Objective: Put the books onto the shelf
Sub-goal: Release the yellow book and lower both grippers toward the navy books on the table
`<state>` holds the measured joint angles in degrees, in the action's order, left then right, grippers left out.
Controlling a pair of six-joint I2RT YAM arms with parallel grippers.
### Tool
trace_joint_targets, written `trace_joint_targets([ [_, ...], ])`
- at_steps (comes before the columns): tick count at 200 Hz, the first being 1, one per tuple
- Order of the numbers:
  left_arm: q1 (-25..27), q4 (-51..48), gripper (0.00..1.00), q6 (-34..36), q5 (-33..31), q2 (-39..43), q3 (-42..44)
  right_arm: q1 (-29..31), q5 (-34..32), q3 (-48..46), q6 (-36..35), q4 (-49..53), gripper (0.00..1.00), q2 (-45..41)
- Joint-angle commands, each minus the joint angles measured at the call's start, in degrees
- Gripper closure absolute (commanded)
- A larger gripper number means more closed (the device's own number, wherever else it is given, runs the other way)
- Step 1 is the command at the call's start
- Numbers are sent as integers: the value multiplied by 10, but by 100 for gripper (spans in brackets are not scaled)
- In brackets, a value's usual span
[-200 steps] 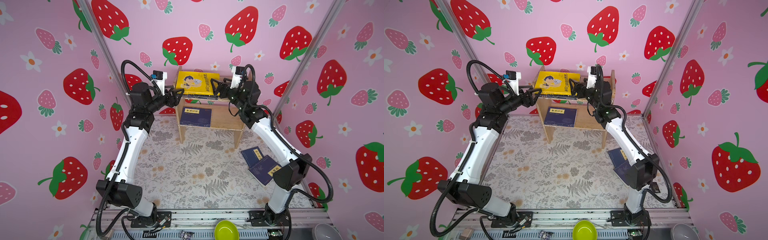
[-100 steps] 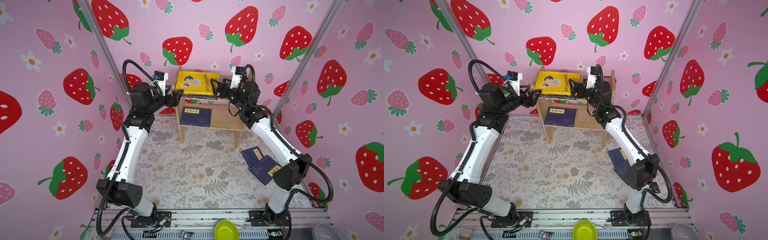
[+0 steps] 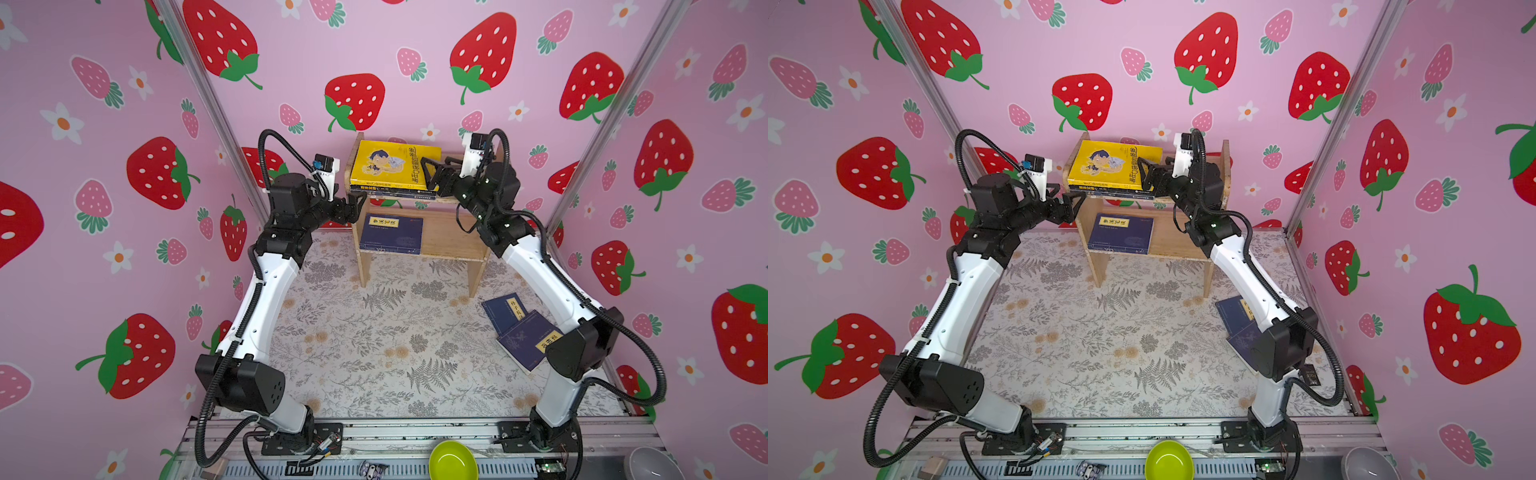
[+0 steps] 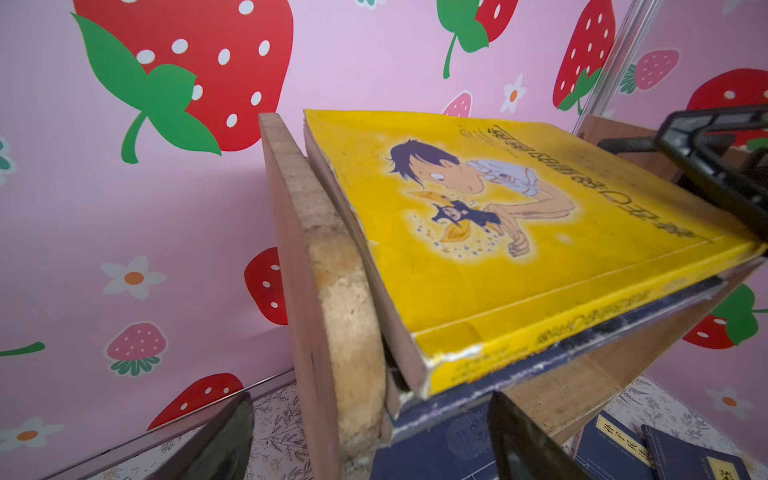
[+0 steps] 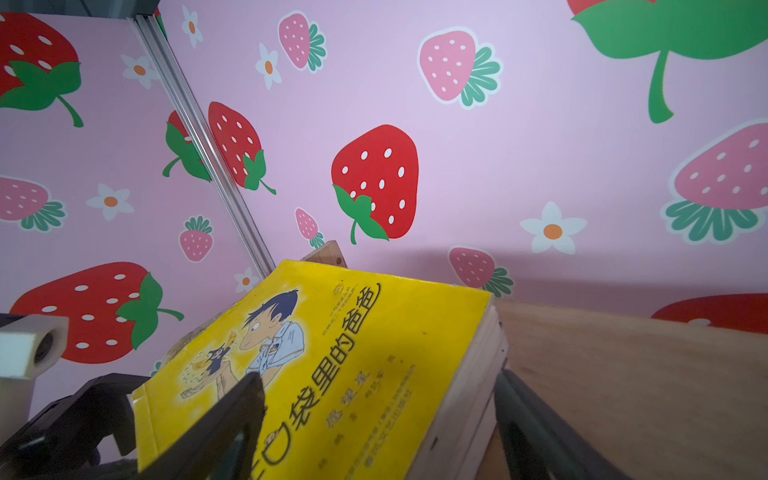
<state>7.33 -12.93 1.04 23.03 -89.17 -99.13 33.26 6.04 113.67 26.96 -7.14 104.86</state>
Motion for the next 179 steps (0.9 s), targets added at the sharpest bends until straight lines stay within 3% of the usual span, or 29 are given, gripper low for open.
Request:
trace_joint_targets([
  [1,-3,30,11,2,10,22,14,2,2,22,0,4,12,18],
  [48,-3,56,9,-15,-44,90,87,2,12,38,-29,14,5,-5],
  [87,-3,64,6,-47,-67,191,162,1,-65,10,-93,54,1,-96],
  [114,-3,62,4,-106,-35,257,212,1,-112,-65,-131,92,0,-196],
  [142,24,88,1,-227,7,298,279,2,-238,-231,-161,97,0,-330],
  [158,77,93,0,-271,0,303,319,-2,-348,-308,-173,129,0,-387],
  [179,173,83,1,-287,-41,286,365,-20,-442,-384,-145,199,0,-441],
])
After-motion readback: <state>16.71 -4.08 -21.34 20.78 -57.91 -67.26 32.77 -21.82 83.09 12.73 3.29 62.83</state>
